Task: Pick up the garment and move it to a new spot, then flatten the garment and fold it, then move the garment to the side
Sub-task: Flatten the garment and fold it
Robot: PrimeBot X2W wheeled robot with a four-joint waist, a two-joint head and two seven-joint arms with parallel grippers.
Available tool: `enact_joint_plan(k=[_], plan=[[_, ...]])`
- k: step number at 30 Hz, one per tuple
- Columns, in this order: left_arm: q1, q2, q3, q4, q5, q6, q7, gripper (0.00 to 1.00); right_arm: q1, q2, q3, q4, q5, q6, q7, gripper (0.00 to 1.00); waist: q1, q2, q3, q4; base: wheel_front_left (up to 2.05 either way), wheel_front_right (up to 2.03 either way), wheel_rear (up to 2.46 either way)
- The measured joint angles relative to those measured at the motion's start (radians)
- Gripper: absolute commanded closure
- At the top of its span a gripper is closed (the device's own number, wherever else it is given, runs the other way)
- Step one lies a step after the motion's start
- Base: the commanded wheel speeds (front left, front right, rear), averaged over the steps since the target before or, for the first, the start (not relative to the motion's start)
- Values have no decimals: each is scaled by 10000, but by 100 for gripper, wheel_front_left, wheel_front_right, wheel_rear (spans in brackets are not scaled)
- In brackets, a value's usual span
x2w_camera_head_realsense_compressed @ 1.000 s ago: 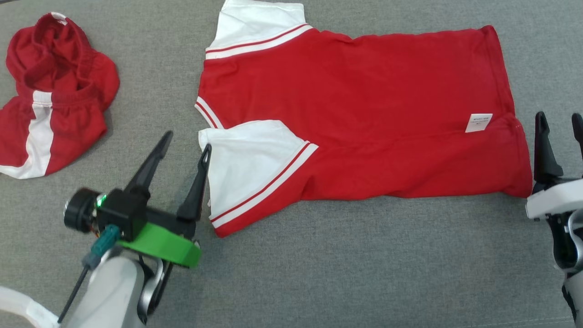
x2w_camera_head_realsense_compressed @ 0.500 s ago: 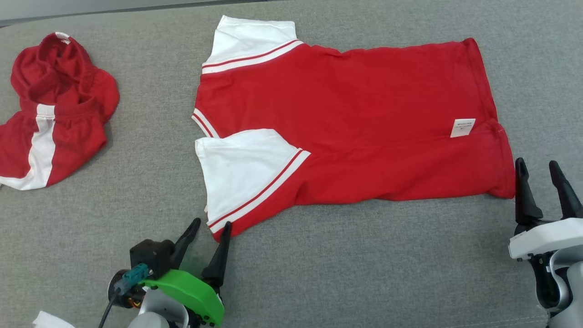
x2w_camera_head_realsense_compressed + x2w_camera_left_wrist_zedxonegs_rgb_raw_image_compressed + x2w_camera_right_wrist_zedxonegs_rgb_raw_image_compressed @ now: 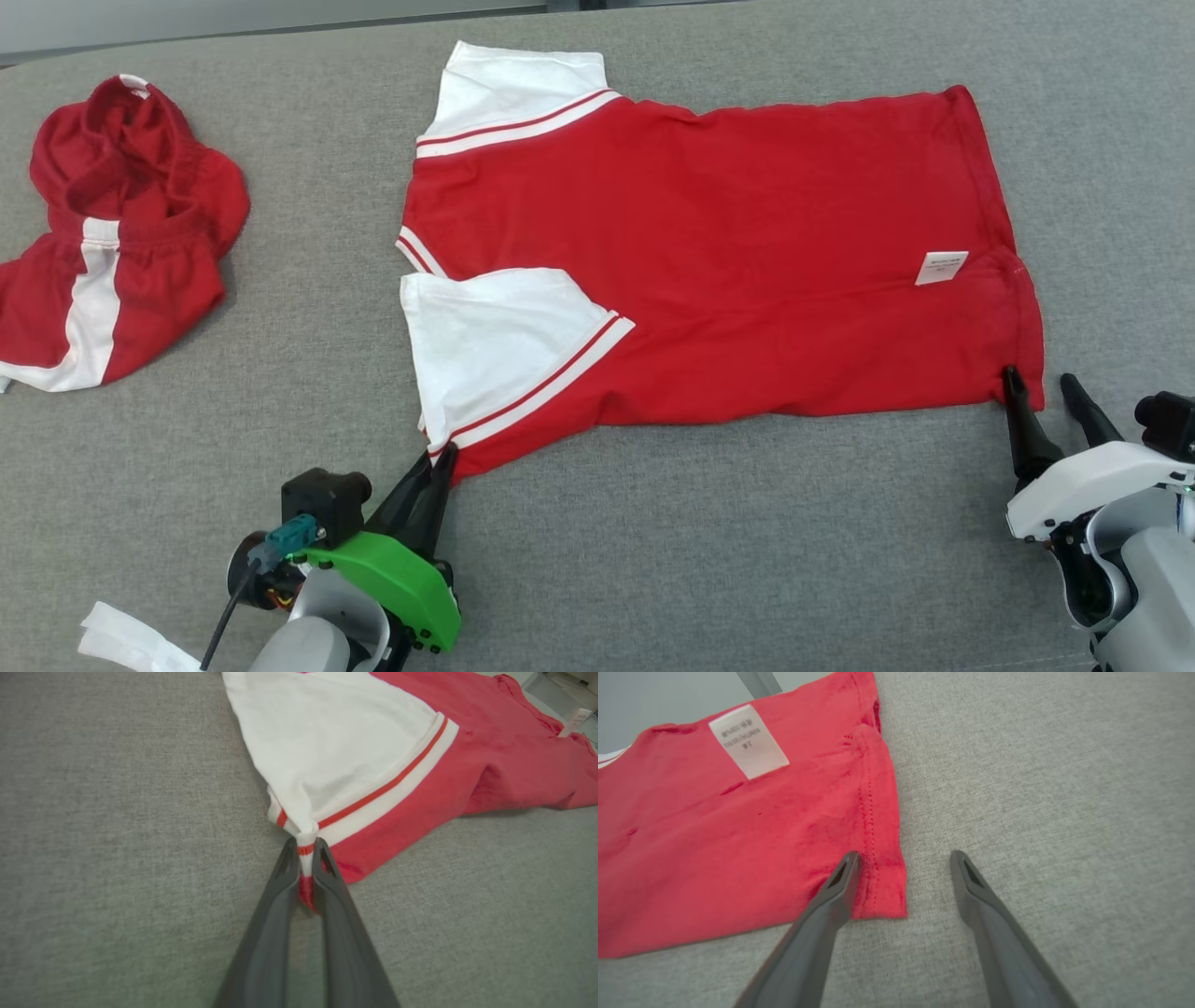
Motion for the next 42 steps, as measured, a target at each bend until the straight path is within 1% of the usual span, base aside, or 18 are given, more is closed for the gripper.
enact_joint_plan(k=[1,8,14,18,22,31,36,42], plan=[[-20,23,-15,-21,2,0,2,100,-58,-69,169,71,136,-2,-19,100,0,0,5,36,0,0,0],[-40,205,-127,-221,61,-15,13,100,-66,-744,1028,-4,830,6,-282,100,0,0,12,239,0,0,0],[79,368,-207,-662,88,8,75,100,418,-1319,1348,-414,1235,6,-412,100,0,0,-46,333,0,0,0],[436,504,-359,-1133,207,144,115,100,874,-1643,1486,-984,1310,6,-456,100,0,0,-123,369,0,0,0],[867,606,-451,-1703,226,284,190,100,1532,-1835,1160,-1801,1317,4,-464,100,0,0,-199,463,0,0,0],[1697,972,-474,-3223,284,669,405,100,3179,-2000,336,-3540,1287,2,-466,100,0,0,-253,831,0,0,0],[2102,1197,-433,-3971,221,838,644,100,3973,-2247,-109,-4128,1239,4,-466,100,0,0,-239,1009,0,0,0],[2709,1383,-771,-4520,31,867,1432,100,4749,-2353,-487,-4483,1170,4,-299,100,0,0,-170,1030,0,0,0]])
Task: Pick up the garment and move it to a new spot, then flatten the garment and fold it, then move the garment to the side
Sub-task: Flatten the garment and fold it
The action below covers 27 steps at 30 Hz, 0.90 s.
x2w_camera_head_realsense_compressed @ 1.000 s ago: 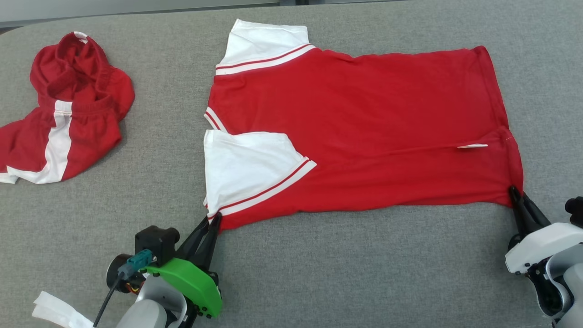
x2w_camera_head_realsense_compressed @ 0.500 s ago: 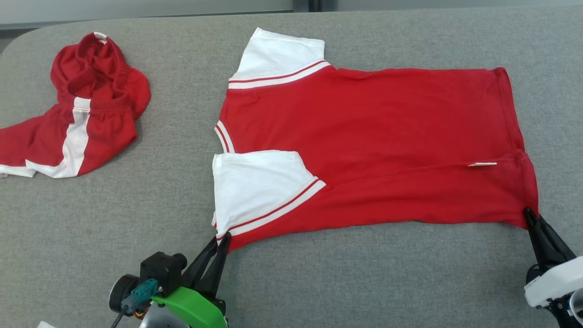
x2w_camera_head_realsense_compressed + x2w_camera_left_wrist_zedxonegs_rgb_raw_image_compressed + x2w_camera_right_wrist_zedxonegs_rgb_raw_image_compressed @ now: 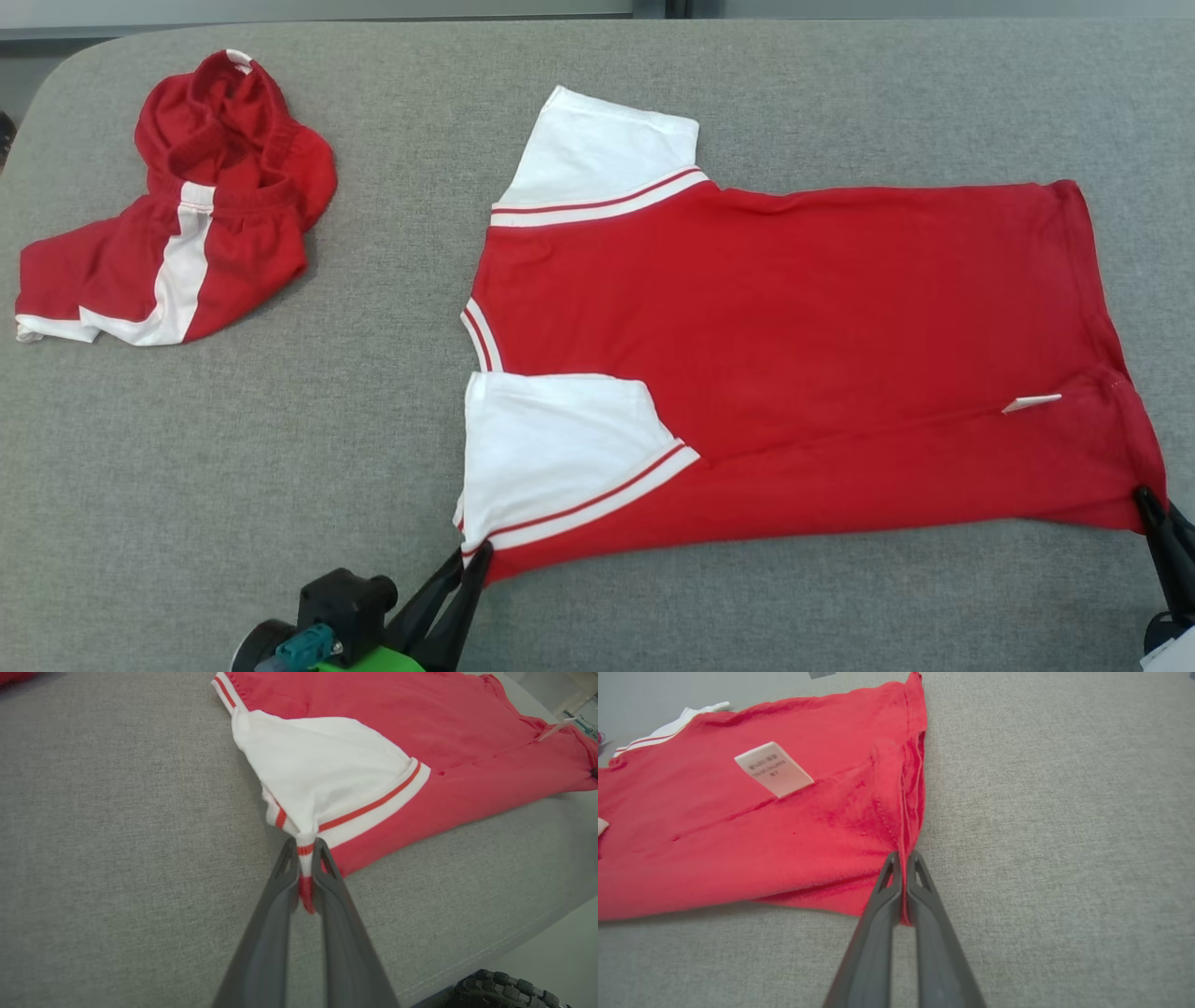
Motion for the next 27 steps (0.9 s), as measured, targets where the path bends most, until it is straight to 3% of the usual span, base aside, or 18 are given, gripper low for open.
enact_joint_plan(k=[6,7,8,9,10,11,21,24,27], plan=[[104,10,-236,21,-111,15,474,100,98,105,-140,148,-276,0,420,100,0,0,39,-28,0,0,0],[83,-8,-261,90,-111,27,520,100,99,105,-138,211,-337,0,420,96,0,0,40,-22,0,0,0],[60,-25,-313,180,-111,25,596,90,97,123,-176,295,-353,0,422,2,0,0,33,-18,0,0,0],[42,-25,-357,265,-92,25,619,68,88,178,-263,393,-443,0,420,0,0,0,17,-16,0,0,0],[21,-36,-372,336,-75,29,619,39,87,247,-357,476,-525,0,418,0,0,0,-3,-20,0,0,0],[0,-50,-360,378,-67,75,604,0,86,293,-430,504,-579,-2,407,0,0,0,-23,-24,0,0,0],[-752,100,347,-802,151,589,307,0,-43,1035,-1772,-616,-1741,-2,-88,0,0,0,-270,-248,0,0,0],[-1909,297,483,-957,476,533,575,0,-277,1438,-1967,-857,-2067,-2,-119,0,0,0,-207,-283,0,0,0],[-3889,359,476,-928,736,119,1260,0,-590,1718,-1914,-959,-2355,-4,-144,0,0,0,-8,-295,0,0,0]])
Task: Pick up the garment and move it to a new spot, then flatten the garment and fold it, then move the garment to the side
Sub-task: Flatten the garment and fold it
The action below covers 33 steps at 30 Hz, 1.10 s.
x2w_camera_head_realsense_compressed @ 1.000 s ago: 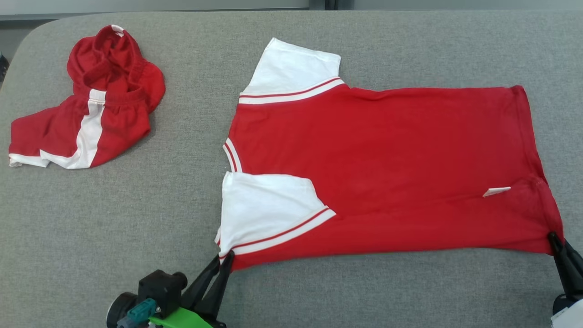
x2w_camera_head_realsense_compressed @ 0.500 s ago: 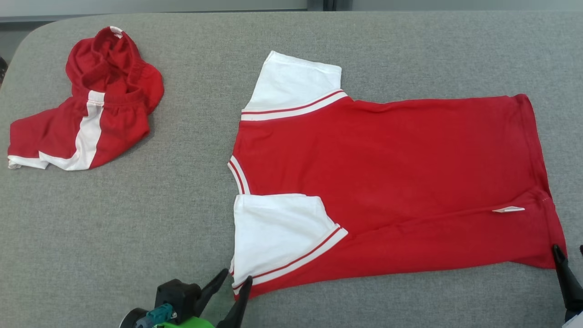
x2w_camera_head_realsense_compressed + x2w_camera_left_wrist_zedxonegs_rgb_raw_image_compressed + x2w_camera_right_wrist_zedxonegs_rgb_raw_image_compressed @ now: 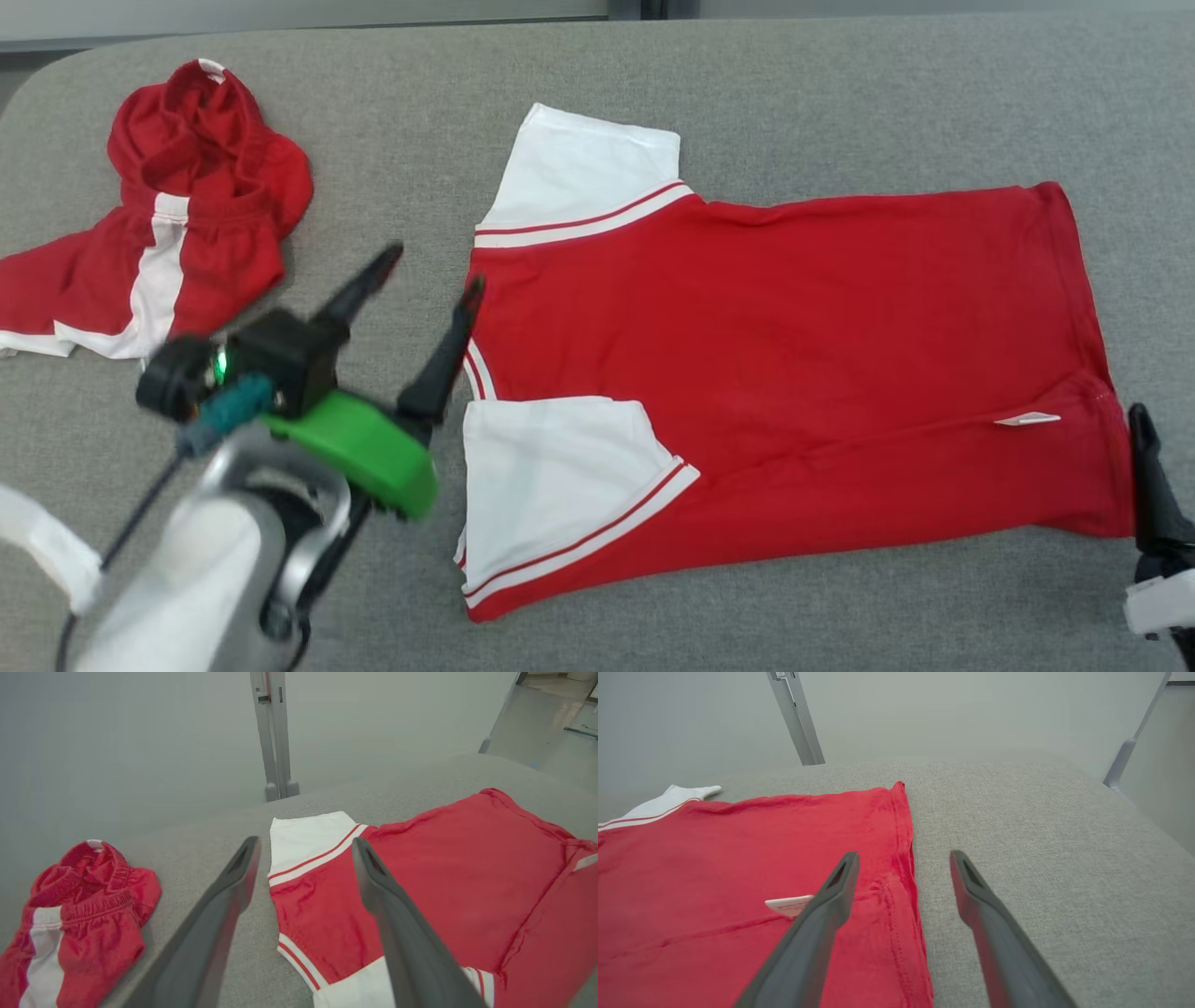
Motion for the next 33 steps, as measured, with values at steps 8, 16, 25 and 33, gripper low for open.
enact_joint_plan(k=[8,16,25,33], plan=[[-4760,-123,-27,2366,-635,-1081,1732,0,-1138,90,677,42,-184,0,-13,0,0,0,657,-395,0,0,0],[-7693,397,-2059,5338,-1430,-1315,2805,0,-2191,385,1064,238,-355,2,-19,0,0,0,1456,-1202,0,0,0],[-9174,1135,-3419,7287,-2727,-1325,3877,0,-2549,834,1095,288,-341,2,-23,0,1,0,2326,-2135,0,0,0],[-9543,1348,-3866,8381,-3108,-1325,3816,0,-2703,1049,1041,297,-343,0,-23,0,1,0,2872,-2684,0,0,0]])
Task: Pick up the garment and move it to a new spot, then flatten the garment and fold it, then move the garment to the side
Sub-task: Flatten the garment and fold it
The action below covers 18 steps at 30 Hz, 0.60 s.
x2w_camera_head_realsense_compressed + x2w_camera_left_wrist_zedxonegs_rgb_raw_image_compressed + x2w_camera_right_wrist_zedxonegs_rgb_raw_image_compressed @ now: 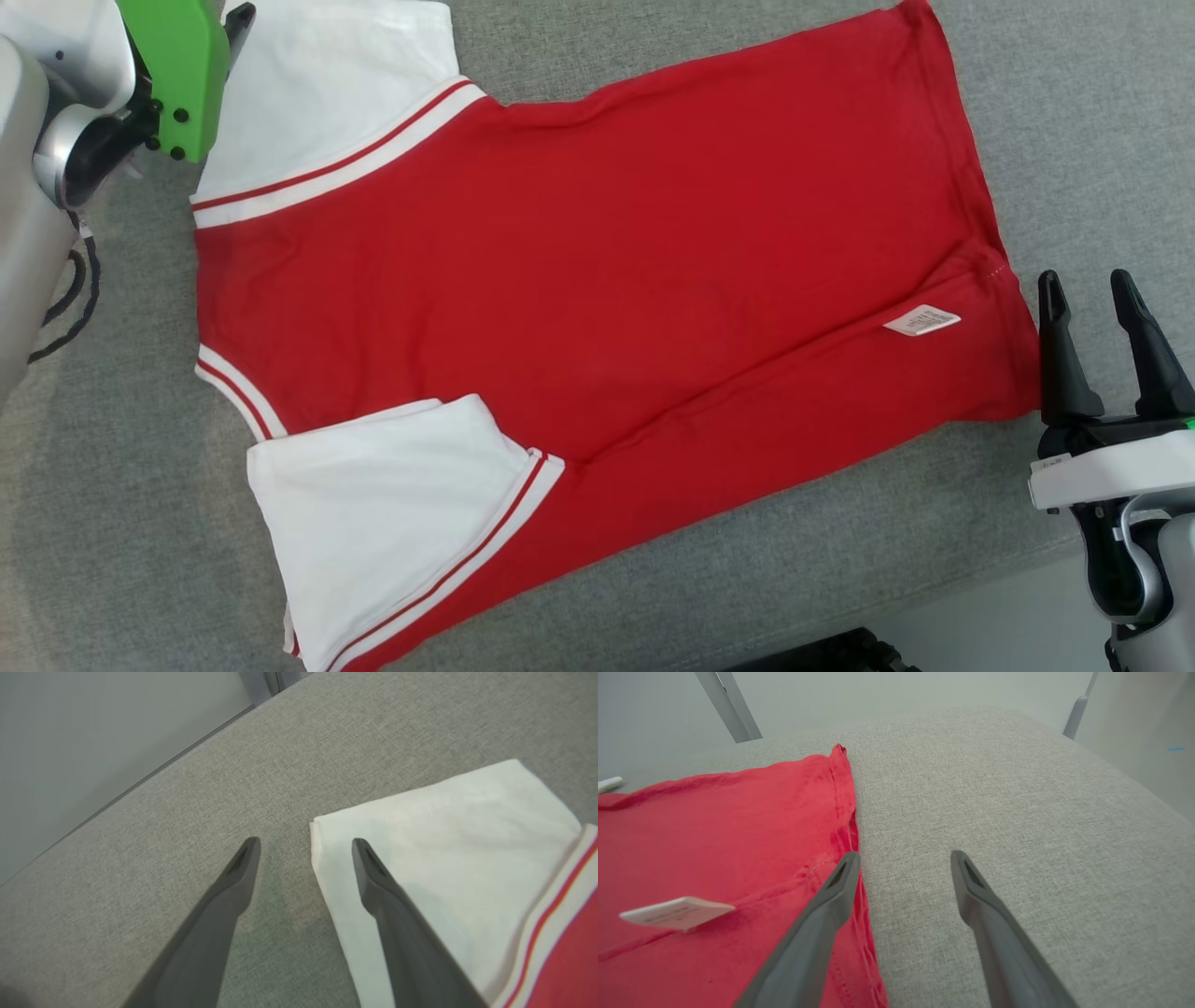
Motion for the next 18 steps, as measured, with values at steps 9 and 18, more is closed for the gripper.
enact_joint_plan(k=[9,18], plan=[[-328,115,-451,686,-81,0,-295,0,-228,65,159,13,0,2,0,0,0,0,253,-259,0,0,0],[-445,215,-1097,562,-625,0,-671,100,-256,-8,-21,146,-52,2,0,0,-1,0,326,-374,0,0,0]])
